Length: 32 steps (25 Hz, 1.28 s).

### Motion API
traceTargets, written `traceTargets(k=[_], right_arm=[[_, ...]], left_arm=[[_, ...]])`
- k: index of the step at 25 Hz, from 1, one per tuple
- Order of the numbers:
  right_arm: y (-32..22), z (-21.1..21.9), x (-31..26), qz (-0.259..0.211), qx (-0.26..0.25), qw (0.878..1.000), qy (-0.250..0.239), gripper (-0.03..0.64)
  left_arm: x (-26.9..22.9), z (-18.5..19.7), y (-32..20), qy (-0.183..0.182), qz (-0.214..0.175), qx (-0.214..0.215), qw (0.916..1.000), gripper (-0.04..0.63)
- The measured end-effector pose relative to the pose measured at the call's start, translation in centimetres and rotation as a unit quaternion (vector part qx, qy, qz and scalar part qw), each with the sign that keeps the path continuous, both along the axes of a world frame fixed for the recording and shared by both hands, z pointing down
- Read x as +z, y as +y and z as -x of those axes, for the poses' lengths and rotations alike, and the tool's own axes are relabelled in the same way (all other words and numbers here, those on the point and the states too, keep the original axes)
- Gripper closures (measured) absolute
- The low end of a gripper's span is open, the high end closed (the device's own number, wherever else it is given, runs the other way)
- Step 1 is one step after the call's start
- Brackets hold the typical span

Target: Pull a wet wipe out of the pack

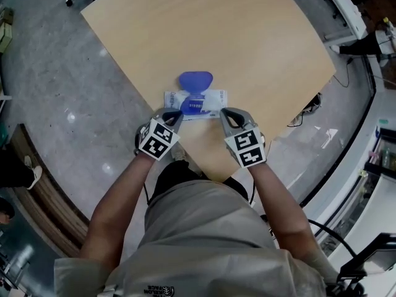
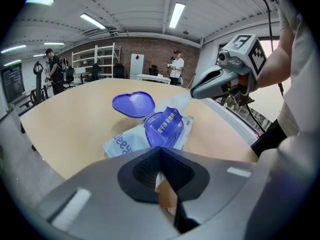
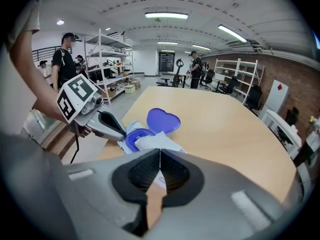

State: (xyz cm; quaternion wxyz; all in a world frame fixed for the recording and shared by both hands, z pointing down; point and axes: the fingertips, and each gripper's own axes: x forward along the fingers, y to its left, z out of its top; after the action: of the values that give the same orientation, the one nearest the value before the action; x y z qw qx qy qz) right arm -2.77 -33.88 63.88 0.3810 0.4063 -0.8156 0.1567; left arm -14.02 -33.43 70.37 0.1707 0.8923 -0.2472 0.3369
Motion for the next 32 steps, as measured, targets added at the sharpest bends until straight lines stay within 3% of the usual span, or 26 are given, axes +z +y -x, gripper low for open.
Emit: traceTargets(k=[16, 22, 32], right_arm=[[0.4, -3.9, -3.6, -0.041, 0.034, 0.998, -0.017, 0.612], [1.6, -4.2, -8.0, -0.063, 0.035, 0.997, -0.029, 0.612], [4.1, -5.6, -10.7, -0.092, 0.02, 0.995, -0.037, 0.612]], left_arm=[[1.3, -0.5, -0.4, -0.013, -0.006, -0.014, 0.9998, 0.589], [-1.5, 0.1, 0.2, -0.016, -0.015, -0.027, 0.9994, 0.589], [-3.5, 1.4, 1.2, -0.024, -0.044, -0.072, 0.9961, 0.589]])
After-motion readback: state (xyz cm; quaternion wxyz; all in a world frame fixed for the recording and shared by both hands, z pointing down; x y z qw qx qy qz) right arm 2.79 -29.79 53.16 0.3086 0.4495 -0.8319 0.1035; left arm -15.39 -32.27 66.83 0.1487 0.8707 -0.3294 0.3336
